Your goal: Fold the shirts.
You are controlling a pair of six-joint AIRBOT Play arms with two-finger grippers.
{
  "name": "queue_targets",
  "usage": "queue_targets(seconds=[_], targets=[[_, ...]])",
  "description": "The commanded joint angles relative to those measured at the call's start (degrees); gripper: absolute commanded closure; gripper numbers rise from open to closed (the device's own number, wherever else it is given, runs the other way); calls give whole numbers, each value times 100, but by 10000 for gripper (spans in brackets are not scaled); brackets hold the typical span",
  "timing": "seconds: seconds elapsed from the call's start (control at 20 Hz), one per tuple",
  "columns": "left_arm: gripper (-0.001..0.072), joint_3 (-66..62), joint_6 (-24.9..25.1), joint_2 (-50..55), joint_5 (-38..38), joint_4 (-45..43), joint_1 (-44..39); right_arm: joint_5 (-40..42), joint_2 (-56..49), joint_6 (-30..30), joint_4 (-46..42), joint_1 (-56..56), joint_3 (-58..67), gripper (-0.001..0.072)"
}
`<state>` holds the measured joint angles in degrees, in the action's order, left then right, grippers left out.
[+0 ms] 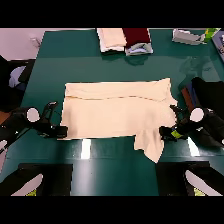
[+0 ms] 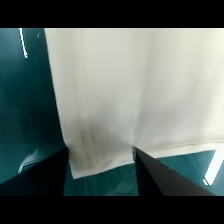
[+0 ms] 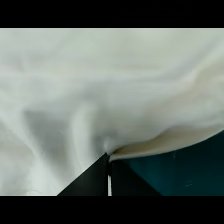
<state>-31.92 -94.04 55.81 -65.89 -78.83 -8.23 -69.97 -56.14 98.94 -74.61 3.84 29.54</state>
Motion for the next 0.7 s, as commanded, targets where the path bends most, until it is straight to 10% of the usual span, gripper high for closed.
queue_targets(seconds=[0.0, 0.1, 0.2, 0.65], targets=[[221, 181, -4, 42, 83, 144, 0, 9, -2, -46, -11, 2, 2, 692], [253, 181, -28, 39, 28, 144, 0, 20, -2, -85, -13, 2, 4, 692], [677, 133, -37, 22, -31, 146, 0, -37, 83, -173, -59, 2, 74, 693], [684, -293, 105, -1832, -1635, -199, 0, -2052, 1987, -192, -964, -2, 813, 694]])
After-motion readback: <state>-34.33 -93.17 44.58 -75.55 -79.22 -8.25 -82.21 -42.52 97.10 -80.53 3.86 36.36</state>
